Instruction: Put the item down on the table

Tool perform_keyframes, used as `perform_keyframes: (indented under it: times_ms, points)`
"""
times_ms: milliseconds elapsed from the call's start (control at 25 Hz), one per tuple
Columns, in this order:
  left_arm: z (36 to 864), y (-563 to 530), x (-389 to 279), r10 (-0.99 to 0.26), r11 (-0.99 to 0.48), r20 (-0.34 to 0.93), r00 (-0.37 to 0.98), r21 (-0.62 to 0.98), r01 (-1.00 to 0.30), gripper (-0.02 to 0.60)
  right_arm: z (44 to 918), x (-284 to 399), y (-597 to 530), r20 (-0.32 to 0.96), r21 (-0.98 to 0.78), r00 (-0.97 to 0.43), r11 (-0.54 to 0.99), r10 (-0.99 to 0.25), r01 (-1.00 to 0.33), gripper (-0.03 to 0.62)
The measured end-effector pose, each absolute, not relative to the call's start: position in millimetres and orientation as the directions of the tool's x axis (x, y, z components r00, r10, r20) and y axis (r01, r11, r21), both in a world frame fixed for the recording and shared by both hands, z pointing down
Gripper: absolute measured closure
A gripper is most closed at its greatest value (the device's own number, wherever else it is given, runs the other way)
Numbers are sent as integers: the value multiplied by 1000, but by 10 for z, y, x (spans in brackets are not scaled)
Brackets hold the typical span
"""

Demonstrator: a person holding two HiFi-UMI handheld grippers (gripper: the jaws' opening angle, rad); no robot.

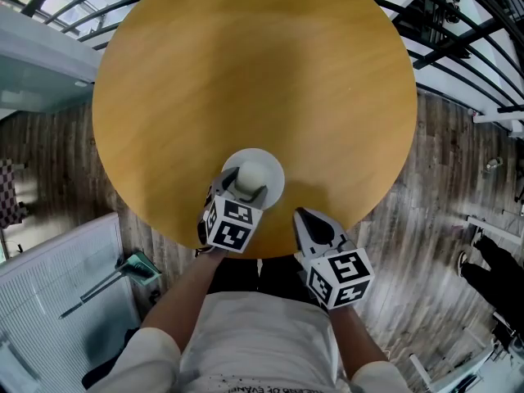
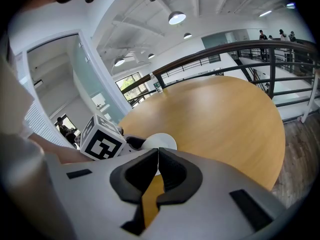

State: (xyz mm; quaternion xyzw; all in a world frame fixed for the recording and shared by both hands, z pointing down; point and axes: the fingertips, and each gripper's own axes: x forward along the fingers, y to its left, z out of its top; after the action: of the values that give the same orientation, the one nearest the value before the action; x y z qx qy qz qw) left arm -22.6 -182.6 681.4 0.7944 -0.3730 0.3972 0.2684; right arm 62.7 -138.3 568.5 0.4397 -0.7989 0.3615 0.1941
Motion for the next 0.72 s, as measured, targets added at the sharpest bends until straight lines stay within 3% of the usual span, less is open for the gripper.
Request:
perform_keyframes:
  times_ms: [720]
  points:
    - [6888,-1835,-179,-375,-591,860,346,65,-804,262,5707,589,-1425,624,-420,-555,364,-550,-832,569]
